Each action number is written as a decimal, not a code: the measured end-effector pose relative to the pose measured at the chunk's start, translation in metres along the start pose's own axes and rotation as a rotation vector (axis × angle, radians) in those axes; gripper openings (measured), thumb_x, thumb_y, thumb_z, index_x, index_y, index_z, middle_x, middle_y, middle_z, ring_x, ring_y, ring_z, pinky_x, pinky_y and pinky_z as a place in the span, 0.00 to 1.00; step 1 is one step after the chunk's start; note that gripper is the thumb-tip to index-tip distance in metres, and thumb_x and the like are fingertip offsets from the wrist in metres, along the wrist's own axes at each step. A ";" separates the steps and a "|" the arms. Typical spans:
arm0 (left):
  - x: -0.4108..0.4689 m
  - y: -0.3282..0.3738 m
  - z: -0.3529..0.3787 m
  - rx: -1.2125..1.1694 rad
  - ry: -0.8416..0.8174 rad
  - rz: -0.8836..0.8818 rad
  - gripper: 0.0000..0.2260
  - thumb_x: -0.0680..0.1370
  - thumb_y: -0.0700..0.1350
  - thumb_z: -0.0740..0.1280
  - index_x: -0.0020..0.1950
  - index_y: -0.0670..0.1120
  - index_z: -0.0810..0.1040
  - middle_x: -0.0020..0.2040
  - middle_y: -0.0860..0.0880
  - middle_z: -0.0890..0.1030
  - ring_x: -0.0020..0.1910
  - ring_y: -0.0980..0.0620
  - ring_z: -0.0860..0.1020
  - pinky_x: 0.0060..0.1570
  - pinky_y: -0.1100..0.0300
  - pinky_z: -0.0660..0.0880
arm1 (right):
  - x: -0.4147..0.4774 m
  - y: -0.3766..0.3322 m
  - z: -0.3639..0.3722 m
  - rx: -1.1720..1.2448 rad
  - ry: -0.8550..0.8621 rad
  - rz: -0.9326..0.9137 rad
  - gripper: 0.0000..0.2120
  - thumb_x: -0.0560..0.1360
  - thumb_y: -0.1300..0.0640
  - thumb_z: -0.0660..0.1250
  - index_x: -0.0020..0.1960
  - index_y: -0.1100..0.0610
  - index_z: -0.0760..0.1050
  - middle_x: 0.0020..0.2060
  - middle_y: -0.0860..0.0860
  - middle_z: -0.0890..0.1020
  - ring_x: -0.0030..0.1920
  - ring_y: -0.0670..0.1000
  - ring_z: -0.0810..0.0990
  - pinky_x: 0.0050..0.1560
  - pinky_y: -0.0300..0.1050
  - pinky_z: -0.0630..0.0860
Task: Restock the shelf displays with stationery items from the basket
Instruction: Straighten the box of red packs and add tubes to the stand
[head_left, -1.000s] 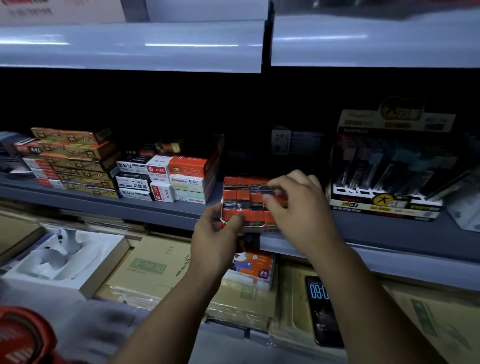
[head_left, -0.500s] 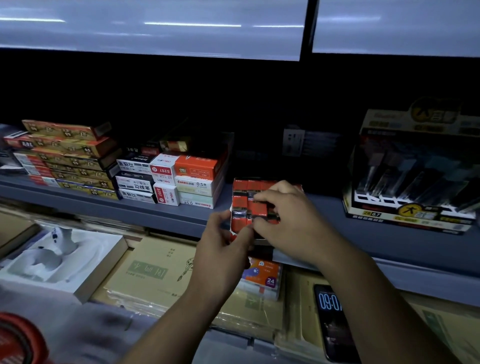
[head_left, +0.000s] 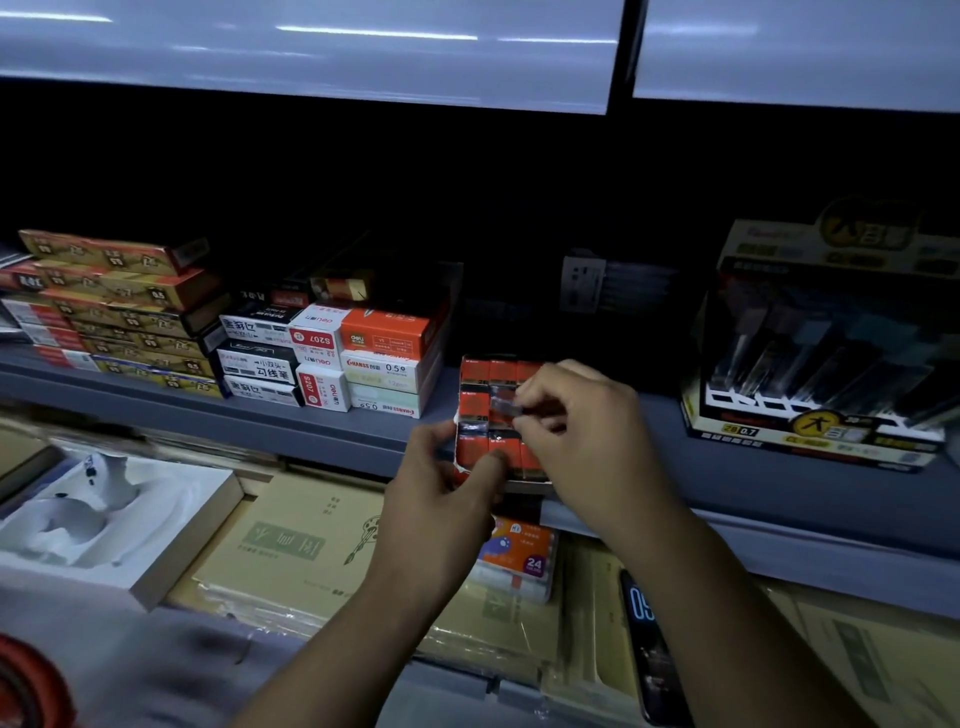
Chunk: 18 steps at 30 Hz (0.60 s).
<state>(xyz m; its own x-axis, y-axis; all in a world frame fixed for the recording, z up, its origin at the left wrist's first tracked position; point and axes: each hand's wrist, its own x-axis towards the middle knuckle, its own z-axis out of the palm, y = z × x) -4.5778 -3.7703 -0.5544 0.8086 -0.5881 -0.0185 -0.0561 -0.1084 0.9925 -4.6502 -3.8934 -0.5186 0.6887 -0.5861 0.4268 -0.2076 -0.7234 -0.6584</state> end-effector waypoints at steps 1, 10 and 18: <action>0.000 0.000 0.000 0.001 0.000 -0.001 0.13 0.78 0.49 0.71 0.60 0.56 0.73 0.38 0.48 0.84 0.33 0.51 0.83 0.36 0.55 0.81 | 0.000 0.001 0.001 -0.039 -0.019 -0.022 0.07 0.75 0.65 0.70 0.41 0.55 0.78 0.45 0.45 0.79 0.44 0.44 0.79 0.45 0.47 0.81; -0.001 0.004 0.000 -0.032 -0.008 -0.023 0.13 0.78 0.49 0.71 0.60 0.54 0.73 0.38 0.48 0.85 0.32 0.51 0.83 0.34 0.56 0.81 | -0.012 0.000 -0.002 -0.193 -0.104 -0.002 0.13 0.77 0.50 0.67 0.61 0.47 0.75 0.57 0.41 0.75 0.59 0.45 0.71 0.61 0.47 0.74; -0.002 0.004 0.001 -0.019 0.006 -0.024 0.15 0.78 0.47 0.71 0.62 0.53 0.72 0.38 0.46 0.84 0.32 0.52 0.82 0.35 0.56 0.81 | -0.009 0.009 0.007 -0.169 -0.020 0.007 0.12 0.80 0.55 0.67 0.61 0.48 0.82 0.55 0.44 0.79 0.59 0.47 0.74 0.59 0.49 0.75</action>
<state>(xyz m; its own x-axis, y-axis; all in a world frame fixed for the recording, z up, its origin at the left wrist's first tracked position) -4.5802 -3.7706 -0.5506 0.8131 -0.5806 -0.0414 -0.0259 -0.1071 0.9939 -4.6534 -3.8925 -0.5322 0.7000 -0.5852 0.4094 -0.3248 -0.7714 -0.5472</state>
